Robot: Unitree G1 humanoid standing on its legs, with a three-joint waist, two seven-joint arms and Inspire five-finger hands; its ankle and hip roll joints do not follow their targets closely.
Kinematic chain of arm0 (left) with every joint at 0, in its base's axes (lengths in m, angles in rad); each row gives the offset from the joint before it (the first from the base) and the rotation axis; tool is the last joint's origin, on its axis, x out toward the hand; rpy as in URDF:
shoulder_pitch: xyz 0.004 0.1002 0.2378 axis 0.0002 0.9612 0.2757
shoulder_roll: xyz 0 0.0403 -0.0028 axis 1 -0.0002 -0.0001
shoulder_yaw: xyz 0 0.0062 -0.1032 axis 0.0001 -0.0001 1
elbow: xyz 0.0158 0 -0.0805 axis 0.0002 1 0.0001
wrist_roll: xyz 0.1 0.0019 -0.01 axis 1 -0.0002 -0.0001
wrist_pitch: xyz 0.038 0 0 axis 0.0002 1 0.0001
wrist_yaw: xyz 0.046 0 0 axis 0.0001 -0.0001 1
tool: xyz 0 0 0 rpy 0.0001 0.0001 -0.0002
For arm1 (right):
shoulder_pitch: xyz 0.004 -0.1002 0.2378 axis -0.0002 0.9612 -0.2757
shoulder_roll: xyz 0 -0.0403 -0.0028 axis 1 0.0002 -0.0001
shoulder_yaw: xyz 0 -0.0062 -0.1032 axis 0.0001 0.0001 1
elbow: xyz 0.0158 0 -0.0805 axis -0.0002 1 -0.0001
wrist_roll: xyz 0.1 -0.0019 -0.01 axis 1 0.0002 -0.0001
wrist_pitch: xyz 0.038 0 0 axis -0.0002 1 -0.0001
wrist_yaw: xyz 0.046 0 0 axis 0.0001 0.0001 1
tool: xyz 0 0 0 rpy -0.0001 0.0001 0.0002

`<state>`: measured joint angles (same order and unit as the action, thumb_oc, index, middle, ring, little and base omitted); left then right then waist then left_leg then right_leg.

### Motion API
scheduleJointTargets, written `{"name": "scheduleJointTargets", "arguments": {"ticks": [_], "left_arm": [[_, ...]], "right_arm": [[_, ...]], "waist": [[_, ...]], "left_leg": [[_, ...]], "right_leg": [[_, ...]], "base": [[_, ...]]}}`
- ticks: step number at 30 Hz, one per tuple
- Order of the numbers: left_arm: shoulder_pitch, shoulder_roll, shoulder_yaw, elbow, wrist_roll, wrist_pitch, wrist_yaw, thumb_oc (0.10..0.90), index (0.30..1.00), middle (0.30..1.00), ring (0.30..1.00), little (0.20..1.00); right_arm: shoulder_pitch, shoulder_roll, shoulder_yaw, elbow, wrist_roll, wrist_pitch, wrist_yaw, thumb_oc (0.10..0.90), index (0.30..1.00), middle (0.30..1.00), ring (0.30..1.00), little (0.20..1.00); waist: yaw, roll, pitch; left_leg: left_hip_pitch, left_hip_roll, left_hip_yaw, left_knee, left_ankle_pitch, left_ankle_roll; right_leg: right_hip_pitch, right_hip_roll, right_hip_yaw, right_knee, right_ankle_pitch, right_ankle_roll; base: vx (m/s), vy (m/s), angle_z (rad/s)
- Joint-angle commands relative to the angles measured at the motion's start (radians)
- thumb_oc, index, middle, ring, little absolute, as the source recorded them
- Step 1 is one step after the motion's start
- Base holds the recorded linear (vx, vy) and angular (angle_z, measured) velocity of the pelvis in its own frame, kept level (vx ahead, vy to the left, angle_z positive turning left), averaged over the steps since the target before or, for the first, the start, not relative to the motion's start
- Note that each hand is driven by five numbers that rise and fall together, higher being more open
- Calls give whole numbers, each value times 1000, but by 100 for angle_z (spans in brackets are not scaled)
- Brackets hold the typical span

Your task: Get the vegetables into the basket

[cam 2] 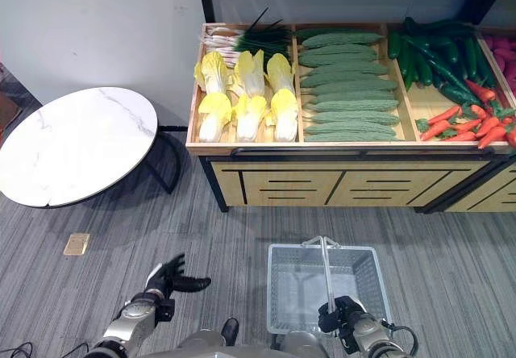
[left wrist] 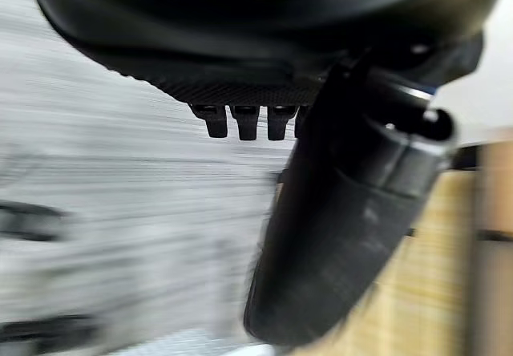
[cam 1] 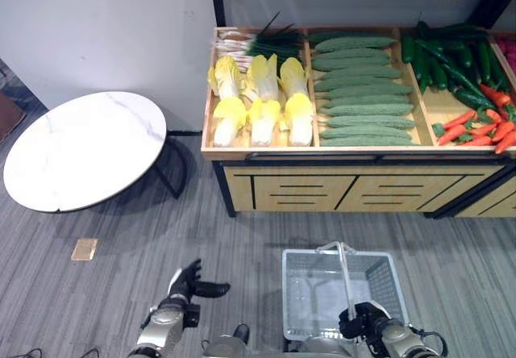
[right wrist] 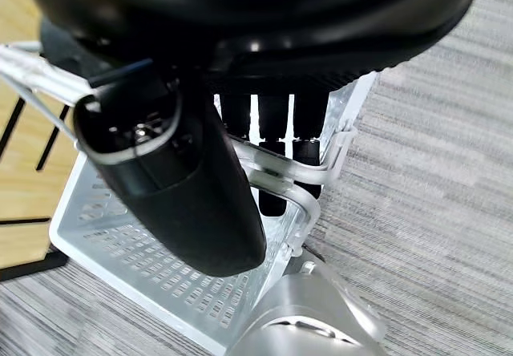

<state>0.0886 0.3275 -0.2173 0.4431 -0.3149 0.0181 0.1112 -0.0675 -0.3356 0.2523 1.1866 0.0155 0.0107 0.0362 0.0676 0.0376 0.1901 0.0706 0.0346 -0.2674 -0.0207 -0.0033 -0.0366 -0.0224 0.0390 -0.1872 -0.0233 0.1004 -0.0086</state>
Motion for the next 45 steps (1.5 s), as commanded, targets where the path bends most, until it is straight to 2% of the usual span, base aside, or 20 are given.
{"name": "scheduleJointTargets", "arguments": {"ticks": [1, 3, 5, 7, 8, 12, 13, 16, 18, 19, 20, 25, 26, 27, 28, 29, 33, 35, 37, 45], "left_arm": [[-55, 102, 168, -186, 69, -104, 50, 900, 1000, 1000, 1000, 1000], [-56, 128, 186, -239, 100, -111, 58, 900, 1000, 1000, 1000, 1000], [-91, 221, 236, -341, 212, -130, 97, 900, 1000, 1000, 1000, 1000], [-115, 261, 252, -349, 251, -139, 118, 900, 1000, 1000, 1000, 1000], [-168, 335, 255, -355, 333, -136, 144, 900, 1000, 1000, 1000, 1000], [-279, 498, 210, -300, 516, -116, 195, 900, 1000, 1000, 1000, 1000], [-283, 498, 207, -297, 516, -117, 196, 900, 1000, 1000, 1000, 1000], [-408, 677, 117, -251, 655, -109, 214, 900, 1000, 1000, 1000, 1000], [-429, 677, 95, -241, 654, -115, 224, 900, 1000, 1000, 1000, 1000], [-598, 804, -63, -147, 752, -98, 226, 900, 1000, 1000, 1000, 1000], [-685, 826, -142, -98, 776, -91, 237, 900, 1000, 1000, 1000, 1000], [-979, 843, -419, 113, 831, -45, 254, 900, 1000, 1000, 1000, 1000], [-992, 841, -432, 118, 830, -46, 255, 900, 1000, 1000, 1000, 1000], [-1098, 849, -549, 219, 888, -27, 248, 900, 1000, 1000, 1000, 1000], [-1132, 845, -597, 286, 915, -17, 242, 900, 1000, 1000, 1000, 1000], [-1140, 843, -606, 290, 913, -18, 243, 900, 1000, 1000, 1000, 1000], [-1255, 806, -717, 513, 956, 15, 225, 900, 1000, 1000, 1000, 1000], [-1264, 799, -722, 541, 958, 16, 226, 900, 1000, 1000, 1000, 1000], [-1309, 792, -776, 611, 981, 23, 199, 900, 1000, 1000, 1000, 1000], [-1307, 780, -786, 700, 981, 27, 158, 900, 1000, 1000, 1000, 1000]], "right_arm": [[49, -65, 16, -7, -27, -3, 3, 400, 300, 300, 300, 300], [53, -66, 16, -9, -31, -6, 5, 400, 300, 300, 300, 300], [63, -66, 31, -9, -49, -12, 10, 400, 300, 300, 300, 300], [67, -66, 39, -8, -58, -14, 14, 400, 300, 300, 300, 300], [69, -70, 54, -4, -73, -19, 16, 400, 300, 300, 300, 300], [81, -77, 76, -7, -92, -31, 16, 400, 300, 300, 300, 300], [82, -76, 74, -7, -92, -31, 16, 400, 300, 300, 300, 300], [97, -91, 94, -20, -102, -49, 15, 400, 300, 300, 300, 300], [100, -90, 93, -20, -104, -52, 13, 400, 300, 300, 300, 300], [97, -104, 115, -28, -113, -65, 3, 400, 300, 300, 300, 300], [87, -109, 121, -33, -111, -69, 0, 400, 300, 300, 300, 300], [20, -129, 150, -56, -88, -83, -22, 400, 300, 300, 300, 300], [21, -126, 147, -56, -88, -83, -22, 400, 300, 300, 300, 300], [3, -139, 160, -69, -78, -89, -27, 400, 300, 300, 300, 300], [-3, -140, 158, -74, -69, -91, -30, 400, 300, 300, 300, 300], [-3, -138, 156, -74, -69, -91, -30, 400, 300, 300, 300, 300], [-41, -138, 165, -54, -35, -97, -41, 400, 300, 300, 300, 300], [-45, -138, 165, -51, -27, -99, -45, 400, 300, 300, 300, 300], [-67, -138, 171, -28, -10, -96, -50, 400, 300, 300, 300, 300], [-100, -132, 177, -3, 36, -92, -61, 400, 300, 300, 300, 300]], "waist": [[-10, -68, -9], [-10, -67, -11], [-18, -59, -23], [-23, -55, -29], [-37, -45, -41], [-66, -22, -54], [-63, -23, -53], [-98, 6, -60], [-96, 10, -61], [-136, 50, -61], [-143, 63, -58], [-184, 116, -22], [-178, 113, -26], [-197, 134, -8], [-200, 138, -6], [-196, 136, -9], [-210, 149, 35], [-212, 150, 42], [-213, 153, 60], [-198, 142, 91]], "left_leg": [[22, -76, 60, -6, -44, 30], [31, -73, 65, -13, -44, 28], [56, -64, 84, -36, -45, 26], [65, -61, 92, -46, -45, 25], [78, -57, 108, -61, -45, 26], [96, -54, 139, -67, -55, 28], [96, -54, 140, -67, -56, 28], [99, -54, 165, -67, -63, 29], [98, -54, 174, -67, -64, 28], [81, -56, 211, -67, -66, 31], [63, -58, 226, -67, -64, 31], [-52, -63, 292, -67, -39, 30], [-56, -63, 294, -67, -39, 30], [-101, -66, 315, -67, -30, 28], [-121, -67, 328, -67, -26, 28], [-124, -67, 329, -67, -26, 28], [-172, -67, 372, -67, -18, 28], [-182, -68, 380, -67, -16, 27], [-211, -69, 392, -67, -11, 26], [-252, -70, 404, -67, -1, 25]], "right_leg": [[83, -54, 84, 43, -168, 40], [91, -52, 89, 37, -167, 39], [107, -47, 108, 16, -162, 39], [113, -45, 116, 9, -161, 39], [120, -42, 131, -1, -159, 40], [127, -36, 166, -11, -153, 43], [127, -36, 167, -11, -153, 43], [121, -35, 196, -19, -143, 50], [118, -34, 203, -20, -141, 51], [90, -35, 244, -34, -116, 65], [68, -36, 259, -38, -105, 71], [-80, -36, 313, -28, -56, 88], [-86, -35, 315, -26, -56, 88], [-136, -35, 335, -28, -36, 96], [-159, -35, 345, -28, -27, 99], [-163, -34, 346, -27, -27, 99], [-225, -31, 388, -30, -2, 110], [-235, -32, 395, -35, 6, 111], [-262, -32, 408, -45, 21, 115], [-297, -36, 412, -64, 39, 117]], "base": [[97, -78, 0], [51, -30, -3], [79, -29, -10], [64, -13, -16], [58, 0, -19], [52, 7, -26], [32, 10, -31], [36, 24, -19], [20, 31, -31], [-3, 49, -41], [-36, 64, -33], [-90, 22, -56], [-32, 3, -35], [-2, -6, -41], [-2, -6, -30], [32, -14, -33], [48, -15, -36], [32, 0, -33], [52, -11, -27], [26, -15, -4]]}}
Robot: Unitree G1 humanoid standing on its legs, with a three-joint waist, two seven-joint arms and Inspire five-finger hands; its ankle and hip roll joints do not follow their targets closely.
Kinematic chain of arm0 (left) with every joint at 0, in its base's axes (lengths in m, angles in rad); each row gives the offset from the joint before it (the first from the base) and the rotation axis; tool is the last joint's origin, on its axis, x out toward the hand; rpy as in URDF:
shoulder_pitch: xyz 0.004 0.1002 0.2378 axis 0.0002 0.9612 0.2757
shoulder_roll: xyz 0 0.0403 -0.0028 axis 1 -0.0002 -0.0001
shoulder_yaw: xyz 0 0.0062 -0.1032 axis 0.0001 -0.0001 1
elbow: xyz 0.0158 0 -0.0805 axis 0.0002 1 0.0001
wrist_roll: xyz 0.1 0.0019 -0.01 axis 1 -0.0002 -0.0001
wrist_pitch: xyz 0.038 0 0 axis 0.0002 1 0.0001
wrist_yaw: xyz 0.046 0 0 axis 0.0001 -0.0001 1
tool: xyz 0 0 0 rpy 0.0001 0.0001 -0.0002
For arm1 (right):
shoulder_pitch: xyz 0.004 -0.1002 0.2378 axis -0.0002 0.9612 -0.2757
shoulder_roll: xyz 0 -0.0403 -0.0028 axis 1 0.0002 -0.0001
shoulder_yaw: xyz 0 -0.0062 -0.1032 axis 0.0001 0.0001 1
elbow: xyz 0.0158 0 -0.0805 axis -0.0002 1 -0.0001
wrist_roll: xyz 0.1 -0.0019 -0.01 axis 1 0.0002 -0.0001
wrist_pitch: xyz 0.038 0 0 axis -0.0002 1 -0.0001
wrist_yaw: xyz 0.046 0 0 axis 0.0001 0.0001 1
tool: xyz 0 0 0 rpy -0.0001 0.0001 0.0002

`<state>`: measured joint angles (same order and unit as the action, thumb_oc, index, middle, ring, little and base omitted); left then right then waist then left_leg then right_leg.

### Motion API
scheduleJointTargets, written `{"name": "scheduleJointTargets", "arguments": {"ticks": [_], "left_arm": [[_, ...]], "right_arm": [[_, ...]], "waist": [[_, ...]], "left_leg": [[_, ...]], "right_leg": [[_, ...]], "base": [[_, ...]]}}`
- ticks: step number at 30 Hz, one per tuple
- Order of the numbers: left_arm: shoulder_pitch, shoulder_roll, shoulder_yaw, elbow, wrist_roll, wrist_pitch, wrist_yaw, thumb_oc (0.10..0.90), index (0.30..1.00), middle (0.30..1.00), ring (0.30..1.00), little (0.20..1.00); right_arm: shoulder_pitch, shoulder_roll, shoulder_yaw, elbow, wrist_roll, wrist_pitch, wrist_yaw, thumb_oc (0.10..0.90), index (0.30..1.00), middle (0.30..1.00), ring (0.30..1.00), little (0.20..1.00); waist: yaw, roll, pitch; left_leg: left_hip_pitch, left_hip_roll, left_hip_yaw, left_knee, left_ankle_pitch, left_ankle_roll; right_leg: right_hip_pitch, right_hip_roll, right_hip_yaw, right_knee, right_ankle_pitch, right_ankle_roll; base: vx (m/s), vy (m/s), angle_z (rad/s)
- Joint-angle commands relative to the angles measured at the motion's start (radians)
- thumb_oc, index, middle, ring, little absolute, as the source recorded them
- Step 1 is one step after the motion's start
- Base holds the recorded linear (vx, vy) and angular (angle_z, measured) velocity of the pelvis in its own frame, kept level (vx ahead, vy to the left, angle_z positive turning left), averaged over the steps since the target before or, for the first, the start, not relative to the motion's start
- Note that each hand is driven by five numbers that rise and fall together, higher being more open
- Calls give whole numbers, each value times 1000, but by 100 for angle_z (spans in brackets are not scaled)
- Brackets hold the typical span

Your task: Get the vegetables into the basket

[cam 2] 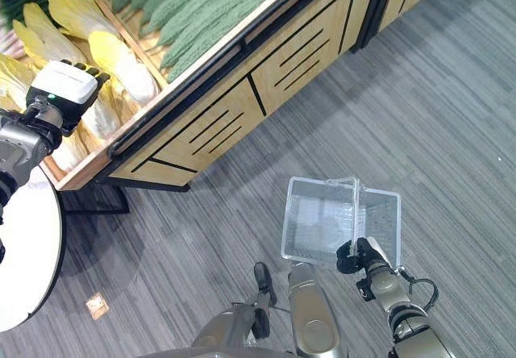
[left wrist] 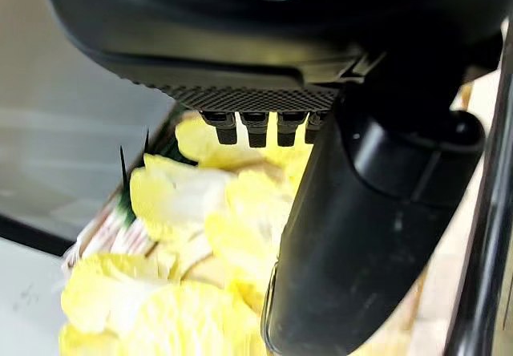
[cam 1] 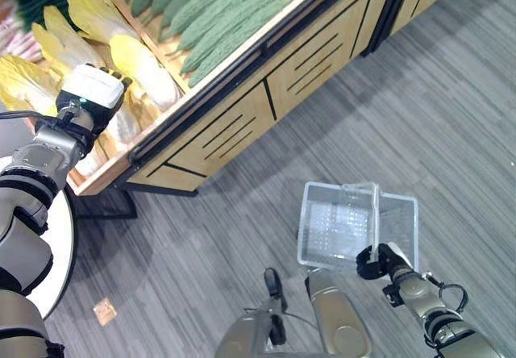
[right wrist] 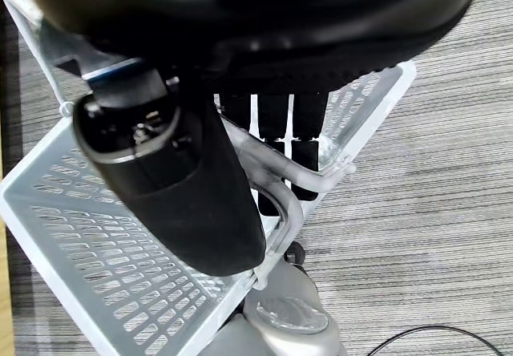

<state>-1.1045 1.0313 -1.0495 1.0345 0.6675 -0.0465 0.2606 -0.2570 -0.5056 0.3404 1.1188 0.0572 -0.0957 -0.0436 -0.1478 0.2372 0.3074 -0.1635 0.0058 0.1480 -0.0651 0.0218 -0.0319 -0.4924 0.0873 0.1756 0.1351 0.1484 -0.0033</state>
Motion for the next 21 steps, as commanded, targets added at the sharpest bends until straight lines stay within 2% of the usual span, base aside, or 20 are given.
{"name": "scheduleJointTargets", "arguments": {"ticks": [1, 7, 10, 13, 21], "left_arm": [[-114, 77, 47, 109, -1, 92, 9, 900, 1000, 1000, 1000, 1000], [-113, 52, 64, 154, -16, 102, 3, 900, 1000, 1000, 1000, 1000], [-131, 32, 64, 172, -21, 107, 7, 900, 1000, 1000, 1000, 1000], [-135, 23, 72, 182, -27, 113, 15, 900, 1000, 1000, 1000, 1000], [-187, -12, 57, 179, -38, 121, 44, 900, 1000, 1000, 1000, 1000]], "right_arm": [[89, 38, 89, 65, -5, 14, 19, 400, 300, 300, 300, 300], [69, 44, 100, 49, 17, 6, 4, 400, 300, 300, 300, 300], [68, 48, 134, -7, 36, -9, 16, 400, 300, 300, 300, 300], [74, 53, 140, -50, 68, -22, 25, 400, 300, 300, 300, 300], [81, 59, 168, -123, 99, -36, 33, 400, 300, 300, 300, 300]], "waist": [[17, -57, -27], [18, -74, -13], [12, -99, -5], [6, -111, -5], [-11, -128, -12]], "left_leg": [[-19, -41, -12, -22, -26, 20], [-62, -40, -10, -22, -18, 15], [-91, -35, -8, -22, -11, 12], [-113, -34, -4, -22, -7, 9], [-172, -32, -2, -22, -2, 2]], "right_leg": [[173, -84, 49, -222, -9, 112], [133, -86, 39, -222, 1, 113], [104, -80, 44, -222, 11, 110], [81, -78, 46, -222, 18, 110], [23, -76, 48, -222, 34, 110]], "base": [[0, 0, 0], [0, -6, 5], [-5, 3, 4], [-6, 7, -4], [-1, 2, -1]]}}
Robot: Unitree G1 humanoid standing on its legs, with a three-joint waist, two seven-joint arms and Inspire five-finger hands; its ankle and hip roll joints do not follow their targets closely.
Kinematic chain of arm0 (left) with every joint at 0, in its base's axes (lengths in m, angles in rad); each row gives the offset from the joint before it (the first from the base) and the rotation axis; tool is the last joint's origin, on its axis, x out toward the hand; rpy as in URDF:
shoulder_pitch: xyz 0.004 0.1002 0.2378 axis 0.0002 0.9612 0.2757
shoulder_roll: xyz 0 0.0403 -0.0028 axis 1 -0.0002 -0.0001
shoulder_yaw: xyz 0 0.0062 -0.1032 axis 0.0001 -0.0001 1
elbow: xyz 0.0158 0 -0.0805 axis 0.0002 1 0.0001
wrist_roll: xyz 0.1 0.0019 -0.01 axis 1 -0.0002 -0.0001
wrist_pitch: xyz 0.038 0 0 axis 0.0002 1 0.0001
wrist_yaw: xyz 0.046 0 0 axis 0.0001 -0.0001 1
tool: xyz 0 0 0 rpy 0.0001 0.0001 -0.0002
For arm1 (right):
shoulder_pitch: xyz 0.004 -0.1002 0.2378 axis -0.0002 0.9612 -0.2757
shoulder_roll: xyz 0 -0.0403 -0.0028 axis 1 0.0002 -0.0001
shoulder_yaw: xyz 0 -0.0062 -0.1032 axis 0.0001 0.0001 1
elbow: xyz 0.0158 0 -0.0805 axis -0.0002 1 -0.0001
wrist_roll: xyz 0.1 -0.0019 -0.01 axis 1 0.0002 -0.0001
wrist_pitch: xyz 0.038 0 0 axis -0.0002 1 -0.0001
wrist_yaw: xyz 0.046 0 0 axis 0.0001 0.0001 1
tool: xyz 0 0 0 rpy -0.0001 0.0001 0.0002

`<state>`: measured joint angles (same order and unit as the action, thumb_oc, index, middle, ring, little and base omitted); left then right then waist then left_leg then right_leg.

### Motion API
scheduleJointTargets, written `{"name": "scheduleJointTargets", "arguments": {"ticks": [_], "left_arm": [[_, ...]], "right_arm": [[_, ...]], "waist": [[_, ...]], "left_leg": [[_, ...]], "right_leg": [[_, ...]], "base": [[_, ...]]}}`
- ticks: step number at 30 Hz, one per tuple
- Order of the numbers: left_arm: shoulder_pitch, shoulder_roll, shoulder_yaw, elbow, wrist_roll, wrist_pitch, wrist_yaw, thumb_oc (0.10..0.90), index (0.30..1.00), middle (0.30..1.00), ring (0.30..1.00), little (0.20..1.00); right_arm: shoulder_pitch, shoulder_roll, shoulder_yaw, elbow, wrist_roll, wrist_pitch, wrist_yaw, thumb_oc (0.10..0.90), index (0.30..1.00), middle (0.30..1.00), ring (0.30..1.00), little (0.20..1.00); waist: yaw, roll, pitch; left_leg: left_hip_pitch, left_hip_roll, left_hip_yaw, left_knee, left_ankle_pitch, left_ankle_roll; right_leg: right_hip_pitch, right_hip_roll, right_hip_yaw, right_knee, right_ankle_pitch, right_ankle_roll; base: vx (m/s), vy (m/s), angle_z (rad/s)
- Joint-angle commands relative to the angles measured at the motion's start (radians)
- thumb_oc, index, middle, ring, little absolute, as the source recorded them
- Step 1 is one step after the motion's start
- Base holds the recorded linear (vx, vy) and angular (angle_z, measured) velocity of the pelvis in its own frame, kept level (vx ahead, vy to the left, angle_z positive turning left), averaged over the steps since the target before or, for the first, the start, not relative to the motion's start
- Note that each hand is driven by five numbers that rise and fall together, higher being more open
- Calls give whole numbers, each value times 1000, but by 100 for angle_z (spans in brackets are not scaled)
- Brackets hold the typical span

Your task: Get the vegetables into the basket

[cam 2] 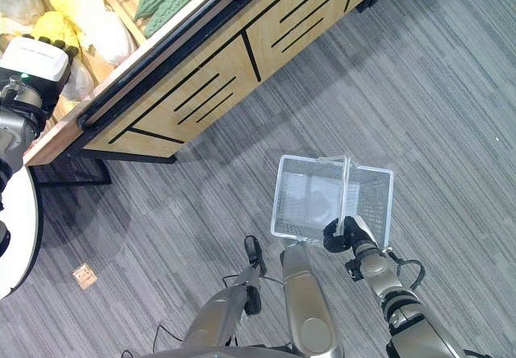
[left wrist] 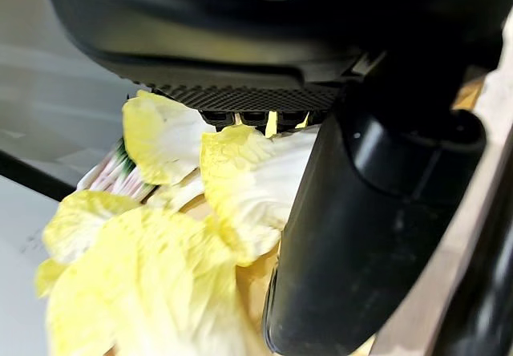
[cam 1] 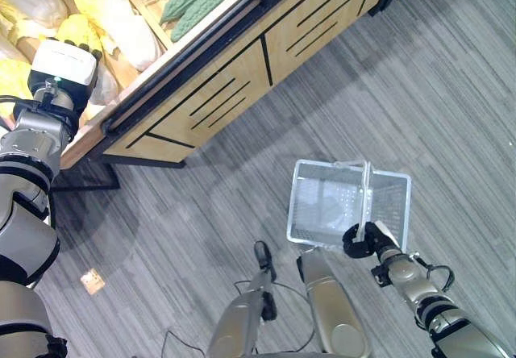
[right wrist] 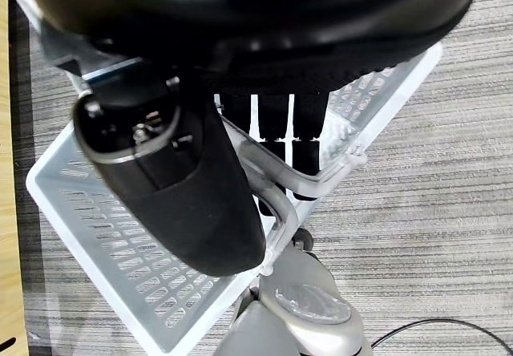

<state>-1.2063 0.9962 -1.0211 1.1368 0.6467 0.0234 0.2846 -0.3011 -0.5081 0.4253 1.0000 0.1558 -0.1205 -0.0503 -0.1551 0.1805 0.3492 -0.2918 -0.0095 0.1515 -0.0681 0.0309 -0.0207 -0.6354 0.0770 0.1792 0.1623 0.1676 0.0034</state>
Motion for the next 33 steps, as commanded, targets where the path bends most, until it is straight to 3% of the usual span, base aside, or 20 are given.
{"name": "scheduleJointTargets", "arguments": {"ticks": [1, 6, 7, 8, 23, 26, 28, 29, 33], "left_arm": [[-87, 22, 27, 80, -17, 52, 21, 900, 1000, 1000, 1000, 1000], [-66, 9, 42, 79, -24, 54, 18, 900, 1000, 1000, 1000, 1000], [-58, 5, 48, 80, -26, 53, 15, 816, 882, 882, 882, 882], [-53, 1, 52, 83, -28, 53, 13, 400, 300, 300, 300, 300], [-1, -28, 100, 51, -61, 48, 25, 400, 300, 300, 300, 300], [26, -41, 144, 43, -97, 52, 39, 400, 300, 300, 300, 300], [90, -63, 247, 7, -183, 52, 62, 400, 300, 300, 300, 300], [90, -63, 247, 7, -183, 52, 62, 400, 300, 300, 300, 300], [180, -55, 367, -136, -262, 34, 107, 400, 300, 300, 300, 300]], "right_arm": [[125, 62, 88, -5, 0, -11, 42, 400, 300, 300, 300, 300], [128, 68, 92, -8, 2, -10, 40, 400, 300, 300, 300, 300], [131, 67, 91, -10, 3, -9, 40, 400, 300, 300, 300, 300], [130, 67, 92, -5, 2, -9, 40, 400, 300, 300, 300, 300], [131, 62, 87, 6, 10, -15, 28, 400, 300, 300, 300, 300], [138, 63, 86, 8, 5, -12, 29, 400, 300, 300, 300, 300], [152, 69, 77, 26, -8, -3, 28, 400, 300, 300, 300, 300], [152, 69, 77, 26, -8, -3, 28, 400, 300, 300, 300, 300], [186, 75, 48, 41, -30, 11, 33, 400, 300, 300, 300, 300]], "waist": [[-5, -72, -54], [-6, -77, -52], [-5, -78, -51], [-5, -79, -51], [9, -97, -66], [14, -101, -67], [24, -105, -75], [24, -105, -74], [43, -108, -92]], "left_leg": [[-48, -17, -6, -19, -11, -9], [-59, -17, 1, -19, -10, -12], [-59, -17, 2, -19, -10, -12], [-60, -16, 4, -19, -9, -13], [-80, -9, -12, -19, 6, -26], [-67, -7, -17, -19, 7, -27], [-36, -5, -29, -19, 3, -26], [-36, -5, -30, -19, 3, -26], [32, -3, -44, -19, -7, -21]], "right_leg": [[161, -65, 46, -250, 16, 104], [145, -61, 55, -250, 20, 105], [144, -59, 57, -250, 19, 104], [142, -59, 56, -250, 19, 104], [133, -56, 36, -250, 15, 100], [149, -57, 30, -250, 11, 99], [187, -61, 14, -250, 3, 96], [188, -61, 14, -250, 3, 96], [258, -68, -6, -250, -18, 93]], "base": [[12, -6, -3], [3, -4, -1], [10, -17, -9], [4, -20, -9], [-22, -14, -1], [-43, -13, 4], [-45, -8, 4], [-38, 5, 7], [-29, 27, 16]]}}
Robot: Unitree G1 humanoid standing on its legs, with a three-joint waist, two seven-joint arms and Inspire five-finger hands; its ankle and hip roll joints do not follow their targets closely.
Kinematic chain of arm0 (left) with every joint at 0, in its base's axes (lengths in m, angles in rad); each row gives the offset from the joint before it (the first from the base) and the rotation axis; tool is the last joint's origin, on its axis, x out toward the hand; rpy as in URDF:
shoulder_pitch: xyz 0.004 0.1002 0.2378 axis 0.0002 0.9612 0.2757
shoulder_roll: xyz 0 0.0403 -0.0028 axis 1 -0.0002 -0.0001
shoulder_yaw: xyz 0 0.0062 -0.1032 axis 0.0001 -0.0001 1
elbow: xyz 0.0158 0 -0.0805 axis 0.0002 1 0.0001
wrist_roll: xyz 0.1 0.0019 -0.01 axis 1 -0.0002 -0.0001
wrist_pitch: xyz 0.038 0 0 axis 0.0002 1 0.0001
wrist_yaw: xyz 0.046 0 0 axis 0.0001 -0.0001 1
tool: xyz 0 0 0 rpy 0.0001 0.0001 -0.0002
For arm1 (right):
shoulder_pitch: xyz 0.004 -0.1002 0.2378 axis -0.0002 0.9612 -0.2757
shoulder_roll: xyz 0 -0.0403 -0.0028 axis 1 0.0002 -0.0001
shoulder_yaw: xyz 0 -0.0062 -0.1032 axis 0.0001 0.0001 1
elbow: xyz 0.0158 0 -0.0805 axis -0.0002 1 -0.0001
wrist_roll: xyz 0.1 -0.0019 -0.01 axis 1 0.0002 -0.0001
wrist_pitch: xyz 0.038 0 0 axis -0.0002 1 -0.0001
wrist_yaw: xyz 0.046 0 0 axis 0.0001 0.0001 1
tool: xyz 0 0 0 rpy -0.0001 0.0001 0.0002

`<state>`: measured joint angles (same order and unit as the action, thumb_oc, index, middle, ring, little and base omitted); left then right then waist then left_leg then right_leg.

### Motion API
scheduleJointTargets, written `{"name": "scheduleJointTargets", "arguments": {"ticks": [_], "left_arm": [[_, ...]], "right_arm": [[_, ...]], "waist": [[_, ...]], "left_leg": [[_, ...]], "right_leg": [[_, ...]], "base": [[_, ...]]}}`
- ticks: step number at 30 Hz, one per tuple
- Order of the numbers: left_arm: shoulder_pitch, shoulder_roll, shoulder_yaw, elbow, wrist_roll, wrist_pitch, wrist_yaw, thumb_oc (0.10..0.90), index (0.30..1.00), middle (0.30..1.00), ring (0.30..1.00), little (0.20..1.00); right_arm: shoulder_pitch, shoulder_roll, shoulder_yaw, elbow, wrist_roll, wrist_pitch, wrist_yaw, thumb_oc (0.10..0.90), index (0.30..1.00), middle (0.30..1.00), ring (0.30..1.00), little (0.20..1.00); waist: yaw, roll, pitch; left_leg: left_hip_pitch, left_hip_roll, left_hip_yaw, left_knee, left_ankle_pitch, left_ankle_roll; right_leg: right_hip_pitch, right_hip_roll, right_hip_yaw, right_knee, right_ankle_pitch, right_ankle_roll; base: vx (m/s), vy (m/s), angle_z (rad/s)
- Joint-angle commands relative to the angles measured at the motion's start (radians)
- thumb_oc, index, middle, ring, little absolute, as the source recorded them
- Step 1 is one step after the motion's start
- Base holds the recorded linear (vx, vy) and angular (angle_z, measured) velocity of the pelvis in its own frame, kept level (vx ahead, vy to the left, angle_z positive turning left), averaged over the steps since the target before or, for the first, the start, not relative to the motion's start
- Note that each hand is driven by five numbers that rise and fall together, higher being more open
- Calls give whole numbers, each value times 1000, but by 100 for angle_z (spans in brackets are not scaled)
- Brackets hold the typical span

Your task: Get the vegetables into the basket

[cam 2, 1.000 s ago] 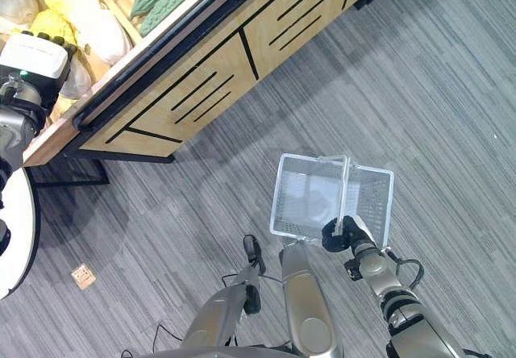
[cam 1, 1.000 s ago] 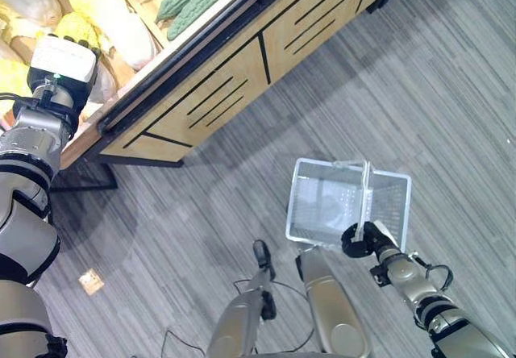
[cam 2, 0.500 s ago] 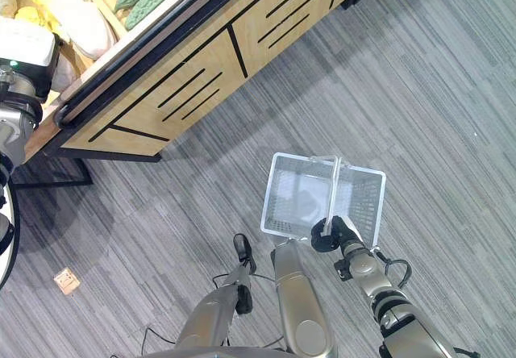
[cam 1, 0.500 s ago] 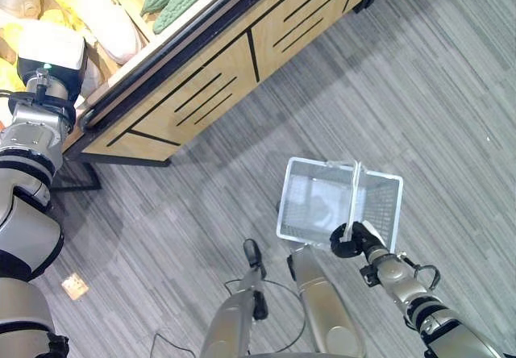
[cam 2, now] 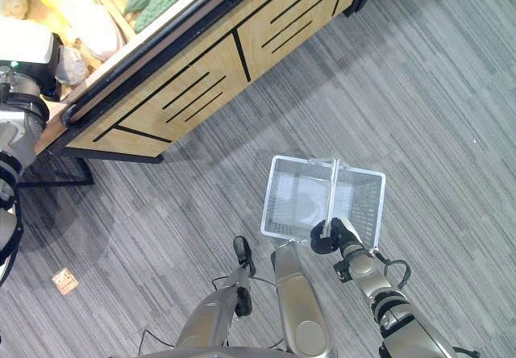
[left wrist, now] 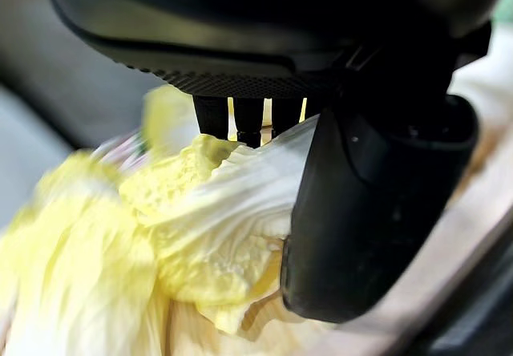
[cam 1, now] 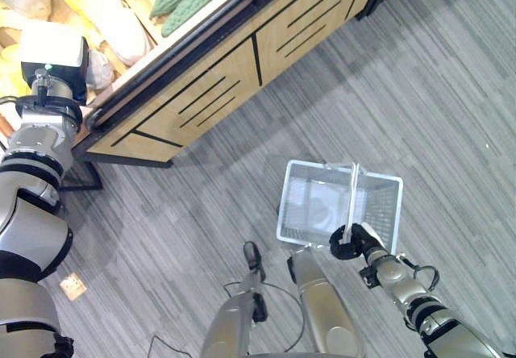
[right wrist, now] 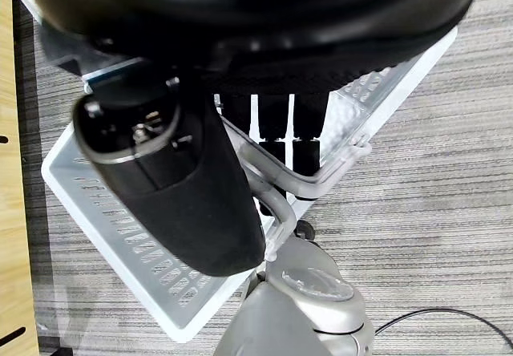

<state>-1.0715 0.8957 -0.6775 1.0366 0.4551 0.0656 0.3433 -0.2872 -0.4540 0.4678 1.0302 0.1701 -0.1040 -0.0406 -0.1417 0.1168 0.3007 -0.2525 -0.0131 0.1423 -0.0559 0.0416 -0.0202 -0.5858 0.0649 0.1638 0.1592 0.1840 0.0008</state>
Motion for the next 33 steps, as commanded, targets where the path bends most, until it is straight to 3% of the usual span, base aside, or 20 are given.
{"name": "scheduleJointTargets", "arguments": {"ticks": [1, 9, 14, 18, 19, 20, 27, 29, 33], "left_arm": [[69, 54, 47, -81, -80, -15, 55, 400, 300, 300, 300, 300], [126, 100, 120, -344, -85, -50, 54, 400, 300, 300, 300, 300], [257, 88, 252, -526, -110, -72, 59, 400, 300, 300, 300, 300], [455, 17, 415, -729, -174, -107, 50, 400, 300, 300, 300, 300], [634, -62, 539, -887, -217, -128, 13, 400, 300, 300, 300, 300], [707, -100, 576, -967, -242, -142, -14, 400, 300, 300, 300, 300], [926, -206, 674, -1150, -343, -164, -128, 400, 300, 300, 300, 300], [1056, -262, 711, -1225, -412, -172, -185, 400, 300, 300, 300, 300], [1135, -324, 708, -1258, -529, -178, -217, 400, 300, 300, 300, 300]], "right_arm": [[181, 24, -5, 18, -48, -1, 28, 400, 300, 300, 300, 300], [257, 52, -42, 58, -70, 30, 86, 400, 300, 300, 300, 300], [272, 73, -29, 88, -149, 52, 104, 400, 300, 300, 300, 300], [265, 91, -52, 112, -192, 75, 101, 400, 300, 300, 300, 300], [265, 97, -100, 125, -186, 86, 96, 400, 300, 300, 300, 300], [263, 102, -121, 142, -185, 93, 92, 400, 300, 300, 300, 300], [278, 105, -181, 167, -178, 109, 88, 400, 300, 300, 300, 300], [275, 115, -227, 172, -151, 111, 82, 400, 300, 300, 300, 300], [279, 115, -238, 173, -152, 112, 78, 400, 300, 300, 300, 300]], "waist": [[36, -44, -53], [50, -58, -160], [64, -58, -216], [84, -69, -251], [93, -79, -274], [100, -86, -280], [119, -105, -295], [132, -117, -299], [139, -126, -299]], "left_leg": [[14, 1, -38, -31, -22, -19], [189, 1, -42, -31, -67, 0], [250, -4, -40, -31, -85, 11], [297, -13, -53, -31, -95, 21], [327, -15, -61, -31, -106, 31], [345, -16, -72, -31, -112, 36], [388, -18, -93, -31, -126, 48], [401, -19, -109, -31, -128, 56], [410, -22, -125, -31, -130, 62]], "right_leg": [[230, -58, 5, -246, -41, 94], [399, -55, 1, -246, -93, 98], [456, -57, 4, -246, -103, 104], [505, -60, -1, -246, -112, 105], [542, -61, -13, -246, -116, 103], [563, -64, -23, -246, -121, 102], [615, -69, -47, -244, -138, 97], [623, -68, -57, -220, -155, 92], [632, -70, -68, -210, -162, 90]], "base": [[-16, 52, 21], [-20, 61, 10], [-41, 54, -2], [-90, 63, -2], [-135, 118, 0], [-108, 113, 13], [-18, 52, 18], [-30, 62, 10], [-17, 35, 13]]}}
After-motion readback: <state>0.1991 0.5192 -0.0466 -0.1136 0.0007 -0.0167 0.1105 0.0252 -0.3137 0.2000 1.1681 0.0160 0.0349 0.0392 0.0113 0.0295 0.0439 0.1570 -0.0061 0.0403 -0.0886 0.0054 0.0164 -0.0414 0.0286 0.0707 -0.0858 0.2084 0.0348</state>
